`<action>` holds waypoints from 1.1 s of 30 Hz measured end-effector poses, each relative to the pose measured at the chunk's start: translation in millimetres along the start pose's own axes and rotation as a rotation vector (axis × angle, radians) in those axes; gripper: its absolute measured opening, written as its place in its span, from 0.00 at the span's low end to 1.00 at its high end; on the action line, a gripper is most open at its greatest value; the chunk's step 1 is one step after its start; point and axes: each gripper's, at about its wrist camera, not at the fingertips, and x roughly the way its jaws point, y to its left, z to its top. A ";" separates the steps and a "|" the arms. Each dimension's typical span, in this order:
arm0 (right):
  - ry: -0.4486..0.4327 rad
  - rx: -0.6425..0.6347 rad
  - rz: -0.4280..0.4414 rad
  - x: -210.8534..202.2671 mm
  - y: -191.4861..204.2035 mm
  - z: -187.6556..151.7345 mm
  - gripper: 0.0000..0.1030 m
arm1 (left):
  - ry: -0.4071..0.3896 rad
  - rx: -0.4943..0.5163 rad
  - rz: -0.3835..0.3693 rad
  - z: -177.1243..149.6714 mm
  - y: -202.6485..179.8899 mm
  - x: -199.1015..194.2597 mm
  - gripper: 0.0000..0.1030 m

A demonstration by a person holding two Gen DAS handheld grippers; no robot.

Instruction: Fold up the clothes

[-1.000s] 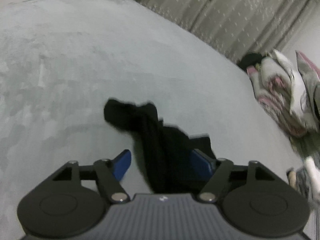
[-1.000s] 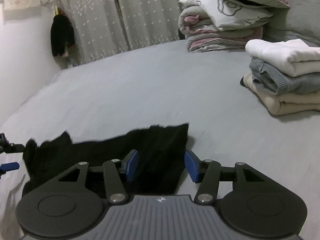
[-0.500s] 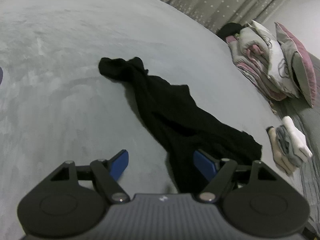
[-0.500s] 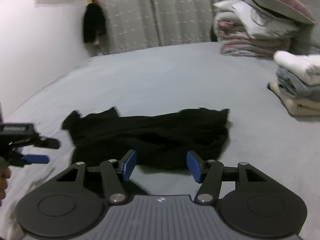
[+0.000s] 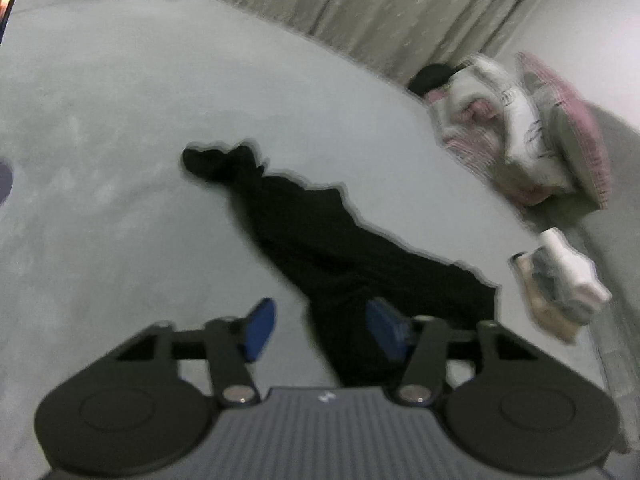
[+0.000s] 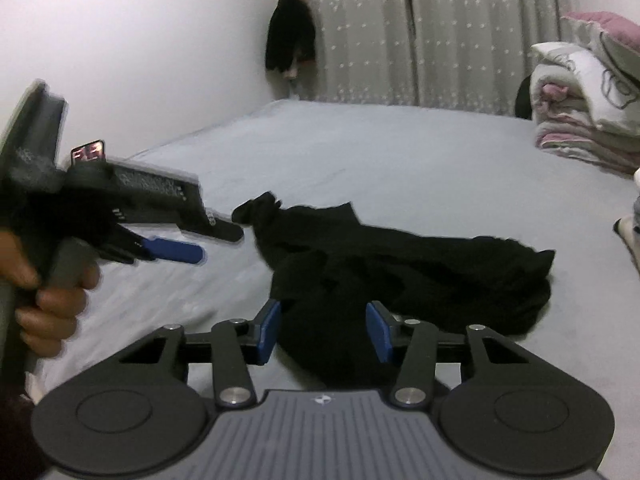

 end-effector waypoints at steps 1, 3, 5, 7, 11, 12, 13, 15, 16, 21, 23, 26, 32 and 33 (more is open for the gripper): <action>0.006 -0.009 0.004 2.5 0.7 -0.7 0.46 | 0.012 -0.012 -0.007 0.0 1.8 4.6 0.46; 0.022 -0.027 0.006 8.7 1.8 -2.3 0.44 | 0.037 -0.036 -0.020 0.0 5.5 13.8 0.46; 0.044 -0.040 0.010 16.5 3.3 -4.2 0.41 | 0.055 -0.050 -0.025 0.0 8.1 21.9 0.46; 0.066 -0.045 0.018 24.1 5.6 -6.3 0.39 | 0.057 -0.045 -0.014 -0.8 9.1 28.2 0.46; 0.095 -0.075 0.024 38.8 11.9 -10.5 0.38 | 0.080 -0.054 -0.013 -5.2 10.6 40.7 0.46; 0.100 -0.085 0.020 41.2 13.5 -11.7 0.38 | 0.083 -0.053 -0.012 -6.0 10.7 43.4 0.47; 0.103 -0.093 0.012 44.0 14.4 -12.8 0.38 | 0.084 -0.052 -0.011 -6.3 10.7 45.6 0.47; 0.107 -0.106 -0.008 50.6 15.5 -14.4 0.37 | 0.084 -0.051 -0.009 -6.1 10.5 48.7 0.48; 0.110 -0.109 -0.023 54.0 15.3 -15.4 0.37 | 0.083 -0.053 -0.009 -5.9 10.5 50.0 0.49; 0.131 -0.076 -0.073 65.1 8.8 -17.0 0.23 | 0.079 -0.089 -0.010 -1.8 12.0 53.2 0.50; 0.136 -0.048 -0.071 66.8 5.8 -15.6 0.19 | 0.084 -0.092 -0.016 0.7 10.3 54.1 0.50; 0.116 0.001 -0.007 58.5 1.5 -8.6 0.16 | 0.083 -0.081 -0.031 4.9 6.7 54.8 0.50; 0.076 0.215 0.163 39.2 -23.5 5.6 0.15 | 0.073 -0.123 -0.041 14.0 13.0 55.7 0.50; 0.075 0.256 0.179 37.3 -29.7 6.8 0.15 | 0.077 -0.133 -0.050 14.6 13.8 55.9 0.50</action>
